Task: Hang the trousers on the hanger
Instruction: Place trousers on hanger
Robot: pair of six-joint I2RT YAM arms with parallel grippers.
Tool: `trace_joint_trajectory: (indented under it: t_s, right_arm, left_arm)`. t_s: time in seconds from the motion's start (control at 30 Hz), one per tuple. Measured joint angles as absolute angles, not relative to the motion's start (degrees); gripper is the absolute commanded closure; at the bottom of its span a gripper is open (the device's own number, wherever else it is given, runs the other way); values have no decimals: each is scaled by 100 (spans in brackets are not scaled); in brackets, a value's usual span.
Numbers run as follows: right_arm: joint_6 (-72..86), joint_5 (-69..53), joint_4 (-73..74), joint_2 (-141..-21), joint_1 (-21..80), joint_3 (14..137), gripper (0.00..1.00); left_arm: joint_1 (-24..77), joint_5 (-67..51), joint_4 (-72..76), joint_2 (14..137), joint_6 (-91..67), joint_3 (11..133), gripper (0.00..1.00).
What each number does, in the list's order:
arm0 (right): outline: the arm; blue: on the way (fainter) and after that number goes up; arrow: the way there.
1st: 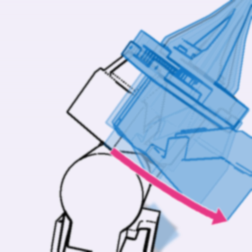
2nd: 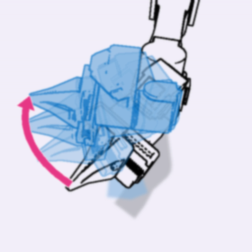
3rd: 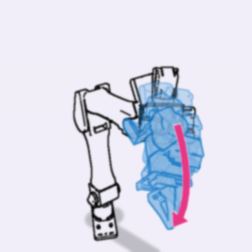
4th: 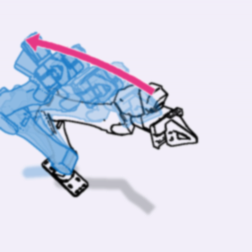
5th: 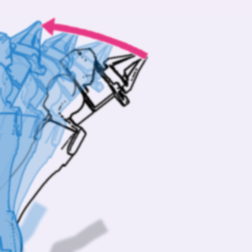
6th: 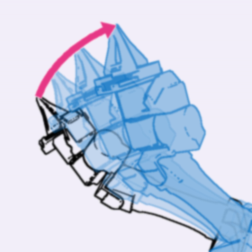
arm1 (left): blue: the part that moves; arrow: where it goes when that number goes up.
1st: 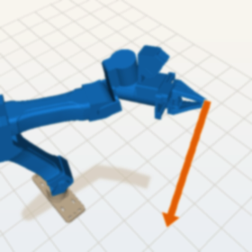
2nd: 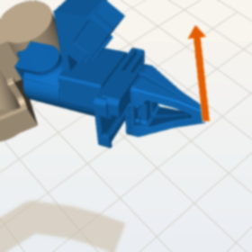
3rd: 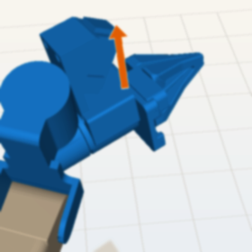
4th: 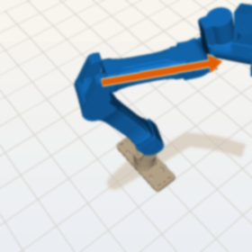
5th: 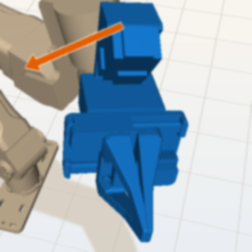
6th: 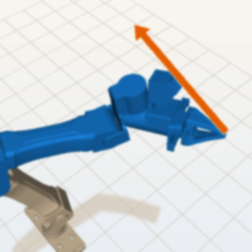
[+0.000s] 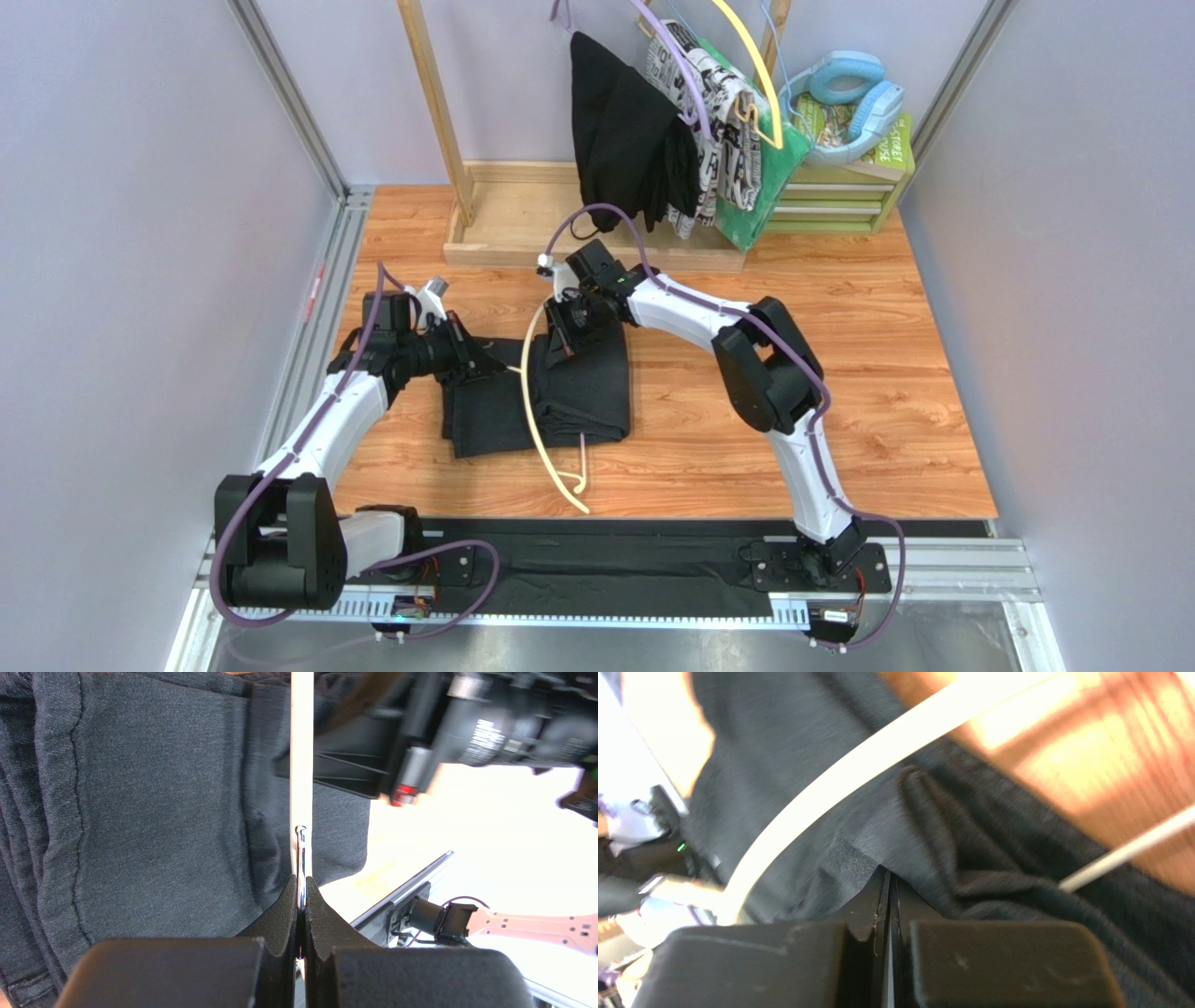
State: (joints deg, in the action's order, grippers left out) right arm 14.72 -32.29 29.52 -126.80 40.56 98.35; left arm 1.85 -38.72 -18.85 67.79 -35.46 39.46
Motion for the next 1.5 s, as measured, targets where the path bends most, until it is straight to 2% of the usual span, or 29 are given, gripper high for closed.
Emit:
trace_joint_trajectory:
  t_s: [0.1, 0.17, 0.27, 0.33, 0.43, 0.47, 0.57, 0.73, 0.83, 1.0, 1.1, 1.13, 1.23, 1.4, 1.5]
  right_arm:
    - [1658, -3146, 2884, -13021, 4110, 10071, 70]
    - [1704, -3175, 2845, -13098, 4163, 10208, 63]
    - [1662, -3170, 2779, -12984, 4263, 10141, 59]
    - [1562, -3183, 2801, -12809, 4309, 10005, 61]
    - [1356, -3245, 3028, -12407, 4346, 9856, 79]
    - [1299, -3271, 3094, -12243, 4351, 9810, 89]
    - [1107, -3343, 3232, -11767, 4399, 9684, 100]
    - [998, -3400, 3258, -11618, 4578, 9413, 100]
    - [998, -3428, 3284, -11955, 4818, 9220, 92]
    - [978, -3483, 3251, -12326, 5050, 8809, 85]
    - [950, -3516, 3391, -12230, 5000, 8823, 73]
    - [941, -3514, 3448, -12178, 4978, 8823, 64]
    - [869, -3465, 3723, -11880, 4866, 8823, 50]
    - [792, -3371, 4005, -11139, 4541, 8890, 47]
    - [1002, -3426, 3931, -10855, 4364, 8912, 26]
  left_arm:
    - [185, -3861, -1903, 6779, -3524, 3946, 100]
    - [180, -3835, -1914, 6779, -3516, 3946, 100]
    - [178, -3809, -1953, 6779, -3503, 3966, 100]
    - [178, -3787, -2021, 6779, -3498, 4005, 100]
    - [178, -3778, -2080, 6794, -3505, 4056, 100]
    - [178, -3776, -2082, 6799, -3507, 4058, 100]
    - [178, -3760, -2084, 6810, -3507, 4060, 100]
    - [178, -3739, -2121, 6879, -3479, 4104, 100]
    - [178, -3732, -2176, 6882, -3457, 4134, 100]
    - [189, -3627, -2488, 6882, -3382, 4233, 100]
    - [189, -3632, -2523, 6879, -3352, 4311, 100]
    - [189, -3627, -2543, 6879, -3350, 4333, 100]
    - [189, -3625, -2561, 6879, -3347, 4364, 100]
    - [189, -3603, -2571, 6879, -3356, 4368, 100]
    - [189, -3590, -2574, 6879, -3387, 4368, 100]
